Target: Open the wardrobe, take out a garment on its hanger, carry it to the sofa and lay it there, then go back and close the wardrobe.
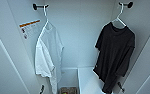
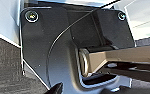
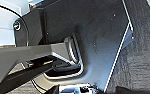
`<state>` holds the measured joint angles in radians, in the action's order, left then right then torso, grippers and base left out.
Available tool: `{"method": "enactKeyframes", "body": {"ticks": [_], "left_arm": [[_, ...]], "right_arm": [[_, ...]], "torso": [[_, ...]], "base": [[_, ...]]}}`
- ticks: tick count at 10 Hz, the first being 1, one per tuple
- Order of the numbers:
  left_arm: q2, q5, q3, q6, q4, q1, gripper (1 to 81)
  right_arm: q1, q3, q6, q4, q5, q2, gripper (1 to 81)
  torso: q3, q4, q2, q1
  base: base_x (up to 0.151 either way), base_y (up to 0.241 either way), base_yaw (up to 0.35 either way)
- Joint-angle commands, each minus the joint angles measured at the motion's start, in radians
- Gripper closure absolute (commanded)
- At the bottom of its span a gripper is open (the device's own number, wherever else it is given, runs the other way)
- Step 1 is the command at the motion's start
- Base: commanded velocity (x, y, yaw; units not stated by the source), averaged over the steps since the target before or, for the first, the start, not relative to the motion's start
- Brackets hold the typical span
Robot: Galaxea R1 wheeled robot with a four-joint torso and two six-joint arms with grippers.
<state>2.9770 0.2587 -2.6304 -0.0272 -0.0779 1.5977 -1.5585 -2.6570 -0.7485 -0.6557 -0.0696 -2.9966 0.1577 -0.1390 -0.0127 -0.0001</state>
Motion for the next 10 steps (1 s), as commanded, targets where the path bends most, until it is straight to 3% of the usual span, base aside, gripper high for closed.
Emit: {"method": "enactKeyframes", "body": {"ticks": [1,3,4,6,8,10], "left_arm": [[-0.005,-0.05,0.003,0.004,-0.014,-0.021,1.0],[-0.008,-0.049,0.003,0.004,-0.014,-0.026,1.0],[-0.01,-0.049,0.003,0.004,-0.014,-0.037,1.0],[-0.012,-0.052,0.009,0.003,-0.028,-0.086,1.0],[-0.002,-0.056,0.009,0.001,-0.049,-0.17,1.0],[0.018,-0.147,0.009,0.003,-0.053,-0.265,1.0]], "right_arm": [[0.024,0.002,0.003,0.004,0.047,0.005,1.0],[0.025,0.002,0.002,0.004,0.048,0.005,1.0],[0.025,0.002,0.001,0.004,0.05,0.005,1.0],[0.025,0.002,0.003,0.004,0.053,0.002,1.0],[0.028,0.002,0.003,0.004,0.051,0.0,1.0],[0.036,0.002,0.003,0.004,0.053,-0.006,1.0]], "torso": [[-0.022,-0.08,0.0,0.0],[-0.042,-0.147,0.0,0.0],[-0.018,-0.094,0.0,0.0],[-0.027,-0.142,0.0,0.0],[-0.027,-0.147,0.0,0.0],[-0.027,-0.147,0.0,0.0]], "base": [[0.0,0.0,0.0],[0.0,0.0,0.0],[0.0,0.0,0.0],[0.0,0.0,0.0],[0.0,0.0,0.0],[0.0,0.0,0.0]]}}
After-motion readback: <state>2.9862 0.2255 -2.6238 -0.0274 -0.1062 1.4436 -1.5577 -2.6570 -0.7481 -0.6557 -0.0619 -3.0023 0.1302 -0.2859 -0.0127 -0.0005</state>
